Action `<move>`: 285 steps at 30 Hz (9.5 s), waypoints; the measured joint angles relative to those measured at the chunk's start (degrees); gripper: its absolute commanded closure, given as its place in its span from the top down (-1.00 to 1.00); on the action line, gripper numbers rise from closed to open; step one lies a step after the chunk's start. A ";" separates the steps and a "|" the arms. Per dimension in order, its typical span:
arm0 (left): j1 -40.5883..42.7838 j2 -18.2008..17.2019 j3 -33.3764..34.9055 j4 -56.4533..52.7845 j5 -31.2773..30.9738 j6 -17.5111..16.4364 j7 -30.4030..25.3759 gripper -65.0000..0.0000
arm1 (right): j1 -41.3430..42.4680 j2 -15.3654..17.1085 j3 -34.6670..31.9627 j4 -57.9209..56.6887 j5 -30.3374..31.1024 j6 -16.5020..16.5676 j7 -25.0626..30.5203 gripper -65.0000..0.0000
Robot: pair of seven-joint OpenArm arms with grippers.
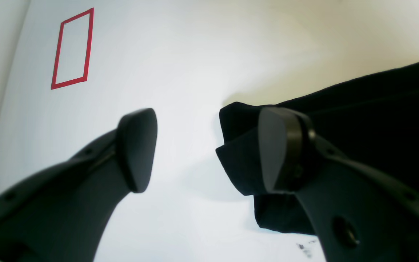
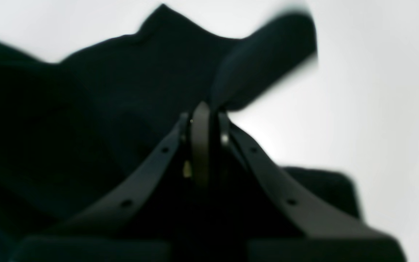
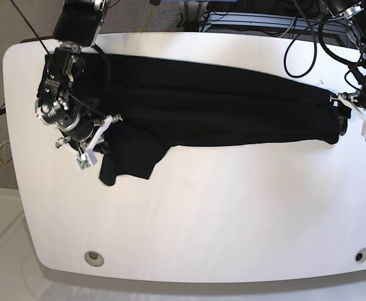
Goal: Fold the T-shirt properly
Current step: 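Drag the sleeve with the right gripper back toward the strip end, then hold the strip ends with both grippers and pull them taut, then lower the strip onto the table with both grippers, pressing it flat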
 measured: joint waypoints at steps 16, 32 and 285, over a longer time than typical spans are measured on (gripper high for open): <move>-0.02 0.00 0.02 -0.15 0.00 0.00 0.00 0.27 | -11.50 0.02 0.07 15.10 1.22 0.00 -2.60 -1.00; -0.02 0.13 0.81 -2.58 0.02 0.02 -0.26 0.27 | -20.06 0.35 2.73 20.48 1.57 0.02 -2.95 -1.00; 6.14 9.16 17.03 -7.06 2.54 0.22 -1.25 -1.00 | -26.43 -1.25 15.21 9.62 -0.07 0.04 0.44 -1.00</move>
